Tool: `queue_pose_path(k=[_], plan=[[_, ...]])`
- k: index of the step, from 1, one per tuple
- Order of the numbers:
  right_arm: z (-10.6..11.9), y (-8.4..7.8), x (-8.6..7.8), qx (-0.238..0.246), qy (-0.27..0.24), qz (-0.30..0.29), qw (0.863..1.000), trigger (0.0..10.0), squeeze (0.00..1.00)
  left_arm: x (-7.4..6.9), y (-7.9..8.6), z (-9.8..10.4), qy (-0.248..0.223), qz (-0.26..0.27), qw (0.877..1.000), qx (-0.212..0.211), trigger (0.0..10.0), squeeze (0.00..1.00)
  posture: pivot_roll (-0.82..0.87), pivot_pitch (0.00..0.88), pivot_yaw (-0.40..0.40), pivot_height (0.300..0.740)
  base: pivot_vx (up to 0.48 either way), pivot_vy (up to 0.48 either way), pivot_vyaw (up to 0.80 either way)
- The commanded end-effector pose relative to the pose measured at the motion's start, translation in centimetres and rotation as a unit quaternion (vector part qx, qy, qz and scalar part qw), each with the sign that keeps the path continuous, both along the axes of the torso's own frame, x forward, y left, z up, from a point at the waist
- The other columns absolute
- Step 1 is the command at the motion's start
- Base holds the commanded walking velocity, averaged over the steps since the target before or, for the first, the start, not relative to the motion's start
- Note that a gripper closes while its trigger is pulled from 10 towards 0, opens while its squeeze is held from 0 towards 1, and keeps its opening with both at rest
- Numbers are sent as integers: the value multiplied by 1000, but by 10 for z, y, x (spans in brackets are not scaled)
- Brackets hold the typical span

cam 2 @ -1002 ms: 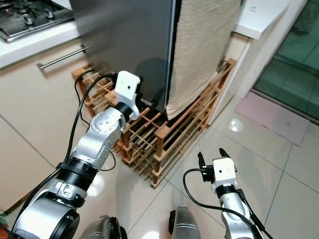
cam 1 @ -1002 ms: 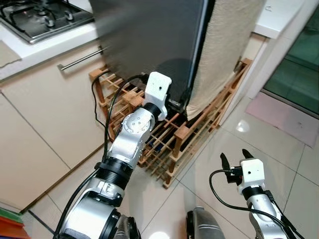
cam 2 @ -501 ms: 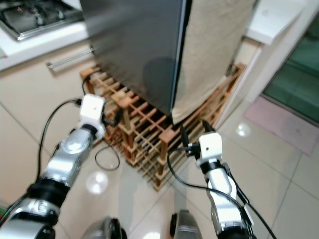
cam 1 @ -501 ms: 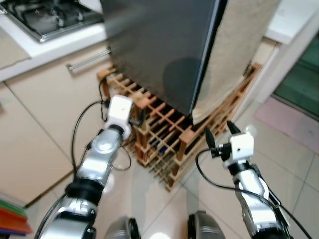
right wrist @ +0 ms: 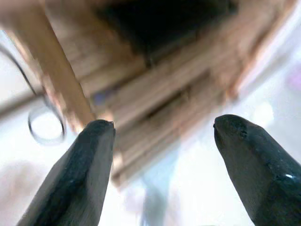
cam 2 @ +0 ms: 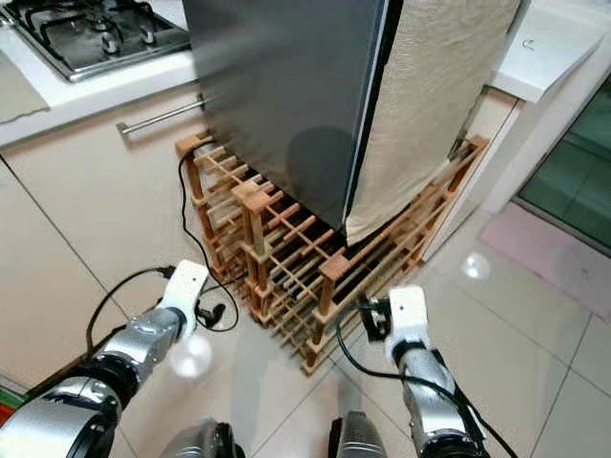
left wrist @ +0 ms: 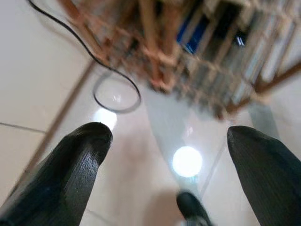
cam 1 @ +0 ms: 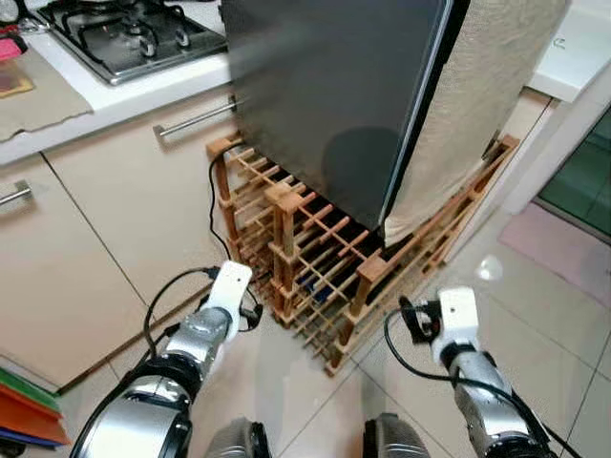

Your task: Restocking fridge

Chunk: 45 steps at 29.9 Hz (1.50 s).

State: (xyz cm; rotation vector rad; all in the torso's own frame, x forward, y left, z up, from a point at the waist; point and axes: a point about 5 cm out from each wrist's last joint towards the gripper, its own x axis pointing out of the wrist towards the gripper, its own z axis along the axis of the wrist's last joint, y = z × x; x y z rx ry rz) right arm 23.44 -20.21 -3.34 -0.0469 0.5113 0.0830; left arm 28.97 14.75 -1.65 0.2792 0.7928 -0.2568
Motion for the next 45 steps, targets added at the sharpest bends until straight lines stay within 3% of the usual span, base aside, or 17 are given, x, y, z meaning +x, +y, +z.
queue_pose_path(k=[1,5,10,24,27,31,37,39,40,41,43,45], plan=[[-17,-5,-12,18,77,-29,996,10000,118,-21,-2,-19,52,-8,998,28,10000,0,-131,3,22,693,0,0,0],[-34,2,-27,22,182,-41,982,10000,114,-52,-3,-42,125,6,992,35,10000,0,-154,0,38,693,0,0,0],[-43,16,-34,-4,230,-20,973,10000,110,-69,-4,-52,162,15,986,30,10000,0,-150,5,33,693,0,0,0],[-39,49,-22,-1,234,19,972,10000,106,-73,-10,-54,171,-13,985,25,10000,0,-134,18,27,693,0,0,0],[-36,34,-17,-5,232,10,973,10000,110,-71,-11,-53,164,-24,986,32,10000,0,-135,16,35,693,0,0,0],[-35,28,-17,-16,233,6,972,10000,110,-68,-14,-52,155,-33,987,32,10000,0,-137,12,41,693,0,0,0],[-27,28,-4,-21,200,11,979,10000,110,-49,-26,-39,84,-77,993,31,10000,0,-131,16,39,693,0,0,0],[-15,31,13,-18,156,30,987,10000,110,-30,-34,-24,39,-69,997,-13,10000,0,-133,17,38,693,0,0,0],[-15,31,13,-18,156,30,987,10000,110,-30,-34,-24,39,-69,997,-13,10000,0,-133,17,38,693,0,0,0],[-2,33,28,-31,113,60,991,10000,110,-9,-38,-5,-9,-56,997,-56,10000,0,-135,17,38,693,0,0,0],[8,33,36,-42,78,86,992,10000,106,10,-36,14,-60,-43,994,-81,10000,0,-139,15,36,693,0,0,0],[11,32,39,-41,66,87,993,10000,106,15,-34,19,-78,-37,993,-83,10000,0,-139,15,36,693,0,0,0]])
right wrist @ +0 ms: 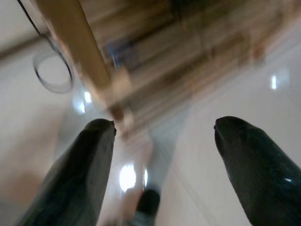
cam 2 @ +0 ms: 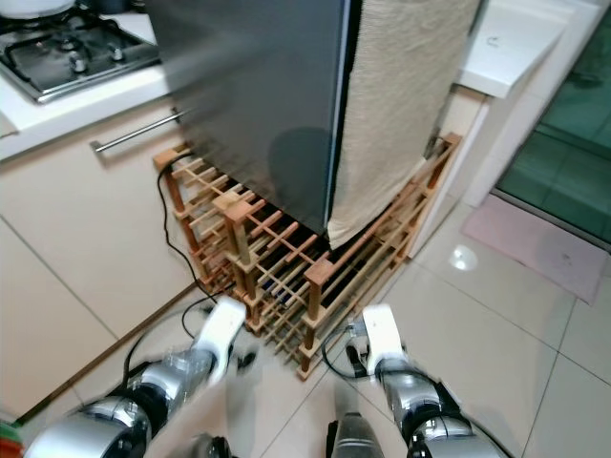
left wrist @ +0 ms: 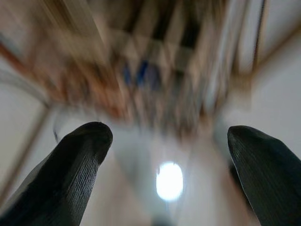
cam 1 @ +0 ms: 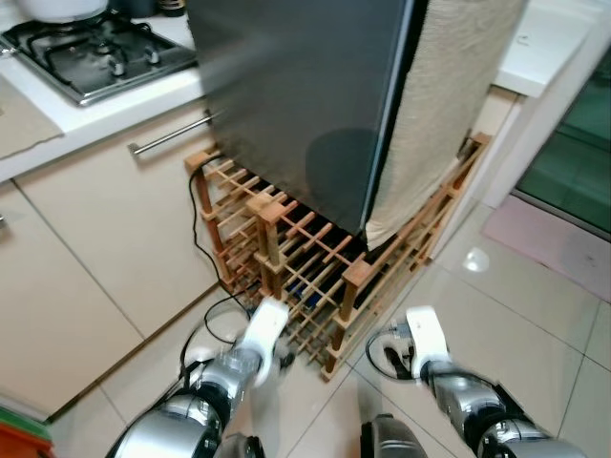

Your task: Restocking fridge

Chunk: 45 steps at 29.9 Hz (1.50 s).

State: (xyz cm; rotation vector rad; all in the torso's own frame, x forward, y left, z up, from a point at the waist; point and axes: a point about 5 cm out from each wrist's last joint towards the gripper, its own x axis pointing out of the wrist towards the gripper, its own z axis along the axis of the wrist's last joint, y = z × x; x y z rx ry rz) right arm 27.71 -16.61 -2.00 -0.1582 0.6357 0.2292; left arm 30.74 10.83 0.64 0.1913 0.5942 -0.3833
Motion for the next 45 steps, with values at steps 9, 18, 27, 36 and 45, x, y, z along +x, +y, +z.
queue_pose_path(k=[9,18,27,36,45], plan=[[56,-4,25,-60,-167,-15,984,10000,110,24,2,67,-187,9,980,-64,10000,0,-131,0,29,693,0,0,0],[83,-44,-39,-69,-311,-97,943,10000,98,32,-22,125,-291,-33,947,-132,10000,0,-151,0,33,693,0,0,0],[100,-33,-50,-45,-319,-108,941,10000,106,22,-31,153,-286,-96,939,-165,10000,0,-151,0,21,693,0,0,0],[116,-19,-49,45,-327,-88,940,10000,110,20,-62,167,-273,-169,929,-186,10000,0,-165,0,22,693,0,0,0],[121,-15,-47,55,-330,-64,940,10000,106,35,-95,180,-275,-204,920,-191,10000,0,-188,0,29,693,0,0,0]])
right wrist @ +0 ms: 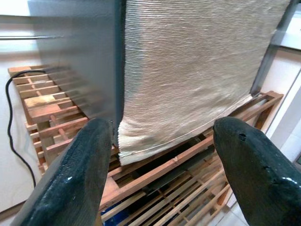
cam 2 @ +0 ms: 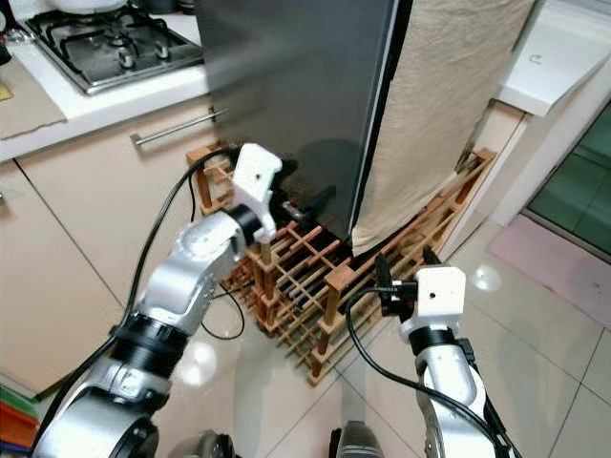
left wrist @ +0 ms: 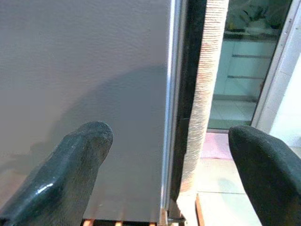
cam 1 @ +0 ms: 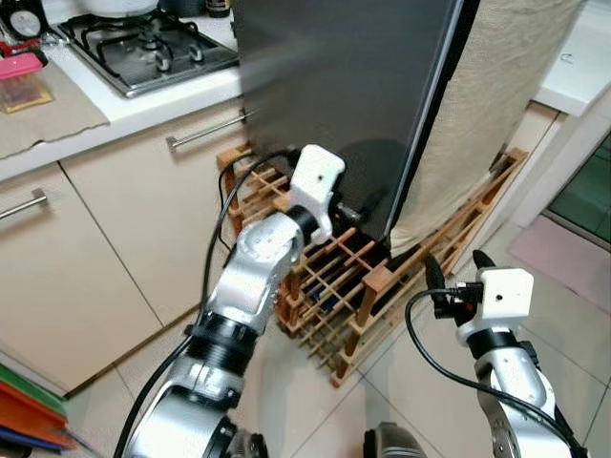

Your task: Restocking fridge

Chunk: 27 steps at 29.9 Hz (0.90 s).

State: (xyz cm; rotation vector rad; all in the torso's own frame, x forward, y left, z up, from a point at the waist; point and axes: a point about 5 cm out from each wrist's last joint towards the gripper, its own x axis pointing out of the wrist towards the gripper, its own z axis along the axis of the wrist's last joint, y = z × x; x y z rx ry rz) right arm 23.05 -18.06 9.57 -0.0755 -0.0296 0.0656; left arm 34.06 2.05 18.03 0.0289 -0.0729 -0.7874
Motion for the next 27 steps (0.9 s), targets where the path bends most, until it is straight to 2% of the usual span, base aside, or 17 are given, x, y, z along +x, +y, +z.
queue_pose_path(k=[1,2,7,13,22,27], plan=[[5,-1,0,0,-4,4,1000,10000,106,1,-7,6,-9,-10,1000,1,10000,0,-188,0,29,693,0,0,0],[7,-1,0,1,-4,8,1000,10000,114,4,-15,11,-9,-16,1000,-6,10000,0,-193,0,31,693,0,0,0],[7,-3,-2,1,-2,6,1000,10000,110,2,-34,24,-14,-47,998,-31,10000,0,-208,0,37,693,0,0,0],[4,-4,-4,5,6,-1,1000,10000,110,-5,-48,30,-13,-85,995,-41,10000,0,-207,7,42,693,0,0,0],[0,-4,-4,12,14,7,1000,10000,110,3,-52,18,-19,-61,998,-2,10000,0,-199,16,44,693,0,0,0],[0,-3,-3,20,18,22,999,10000,114,10,-53,12,-2,-50,999,10,10000,0,-209,20,47,693,0,0,0]])
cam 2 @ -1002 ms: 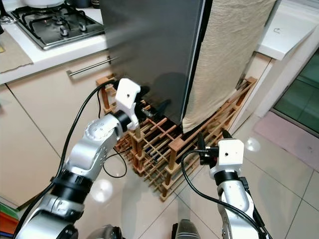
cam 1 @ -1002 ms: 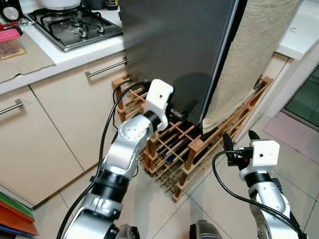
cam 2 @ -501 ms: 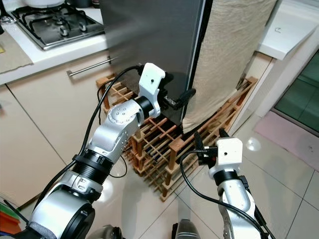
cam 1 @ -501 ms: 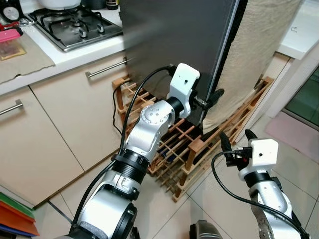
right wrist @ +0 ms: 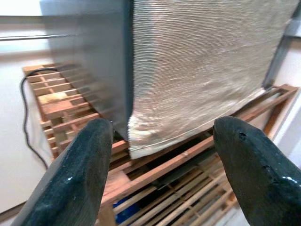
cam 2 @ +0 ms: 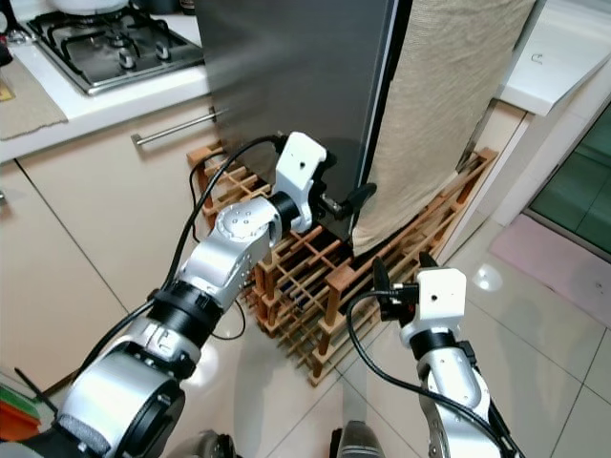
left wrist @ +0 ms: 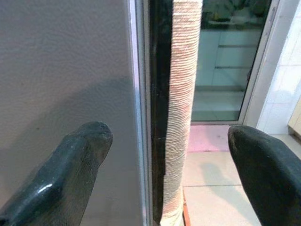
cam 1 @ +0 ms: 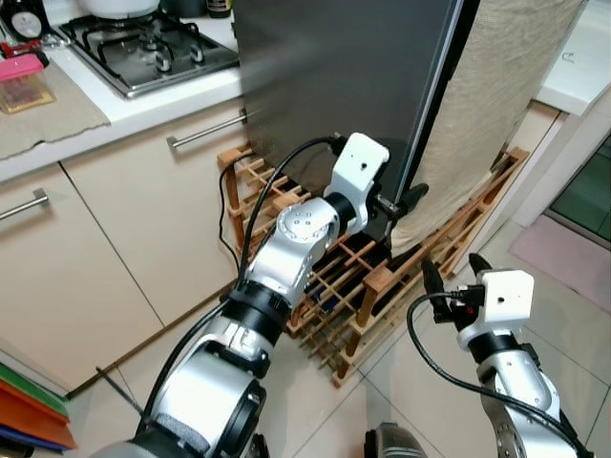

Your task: Restocking fridge

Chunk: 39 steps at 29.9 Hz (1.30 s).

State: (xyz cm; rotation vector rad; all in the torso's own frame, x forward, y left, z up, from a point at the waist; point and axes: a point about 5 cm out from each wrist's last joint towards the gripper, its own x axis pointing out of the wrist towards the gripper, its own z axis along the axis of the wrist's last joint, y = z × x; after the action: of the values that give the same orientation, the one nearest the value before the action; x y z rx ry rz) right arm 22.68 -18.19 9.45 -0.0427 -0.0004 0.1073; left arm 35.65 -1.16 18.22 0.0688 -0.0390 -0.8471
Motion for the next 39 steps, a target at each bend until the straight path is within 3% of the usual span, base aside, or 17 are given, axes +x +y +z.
queue_pose_path(k=[1,5,13,25,33,39], plan=[[1,-1,0,5,3,5,1000,10000,106,-5,-22,9,-3,-21,1000,-16,10000,0,-210,23,47,693,0,0,0],[-1,-1,-7,4,11,19,1000,10000,114,-6,-31,9,16,-35,999,-32,10000,0,-217,27,49,693,0,0,0],[-1,-2,-10,8,11,24,1000,10000,114,-9,-45,10,11,-51,998,-27,10000,0,-229,35,62,693,0,0,0],[0,-1,-12,12,9,28,999,10000,118,-6,-46,14,15,-53,998,-36,10000,0,-236,43,66,693,0,0,0],[1,-1,-9,14,9,37,999,10000,118,-8,-42,1,25,-70,997,-13,10000,0,-225,43,58,693,0,0,0],[3,0,-3,12,3,42,999,10000,114,-12,-48,2,37,-117,992,-16,10000,0,-234,41,65,693,0,0,0]])
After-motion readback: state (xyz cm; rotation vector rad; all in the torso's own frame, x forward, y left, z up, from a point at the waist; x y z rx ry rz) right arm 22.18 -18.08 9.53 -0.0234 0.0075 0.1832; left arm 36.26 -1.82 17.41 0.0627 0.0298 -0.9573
